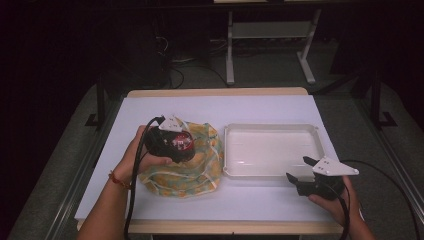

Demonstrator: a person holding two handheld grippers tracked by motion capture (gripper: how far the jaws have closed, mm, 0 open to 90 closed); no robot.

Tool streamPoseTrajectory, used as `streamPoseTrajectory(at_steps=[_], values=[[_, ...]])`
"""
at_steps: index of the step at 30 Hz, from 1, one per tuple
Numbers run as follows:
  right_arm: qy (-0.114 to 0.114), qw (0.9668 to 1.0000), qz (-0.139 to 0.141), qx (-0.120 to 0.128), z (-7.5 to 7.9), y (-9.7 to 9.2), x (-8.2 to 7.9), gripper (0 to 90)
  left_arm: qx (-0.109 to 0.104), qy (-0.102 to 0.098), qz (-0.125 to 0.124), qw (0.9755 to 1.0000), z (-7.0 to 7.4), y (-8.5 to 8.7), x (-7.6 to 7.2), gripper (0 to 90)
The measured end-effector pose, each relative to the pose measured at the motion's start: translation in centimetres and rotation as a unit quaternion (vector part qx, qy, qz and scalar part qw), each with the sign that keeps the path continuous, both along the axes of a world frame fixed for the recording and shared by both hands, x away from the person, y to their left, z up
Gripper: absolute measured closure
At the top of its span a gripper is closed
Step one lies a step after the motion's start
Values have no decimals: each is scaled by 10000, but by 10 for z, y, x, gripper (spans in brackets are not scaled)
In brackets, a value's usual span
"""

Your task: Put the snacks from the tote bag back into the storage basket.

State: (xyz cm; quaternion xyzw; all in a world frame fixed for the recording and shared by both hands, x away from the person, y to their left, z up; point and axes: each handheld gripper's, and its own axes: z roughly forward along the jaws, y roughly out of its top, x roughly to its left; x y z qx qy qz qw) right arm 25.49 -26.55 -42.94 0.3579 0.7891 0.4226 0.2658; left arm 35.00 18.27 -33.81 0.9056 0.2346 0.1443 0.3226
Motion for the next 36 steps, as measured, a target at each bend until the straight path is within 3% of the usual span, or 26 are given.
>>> streamPoseTrajectory(at_steps=[3, 11, 22, 36], values=[[36, 10000, -37, 15, 0, 0, 0, 205, -76, 14, -31, 10000, 4, -4, 0, 240], [-21, 10000, -17, 76, 2, 0, -1, 204, 82, 7, -125, 9999, 11, -17, 6, 240], [-23, 9999, -22, 98, 2, 0, -2, 204, 251, 111, -185, 9995, 11, -34, 14, 240], [-20, 10000, -17, 77, 2, -1, -1, 205, 274, 112, -300, 9991, 15, -51, 20, 240]])
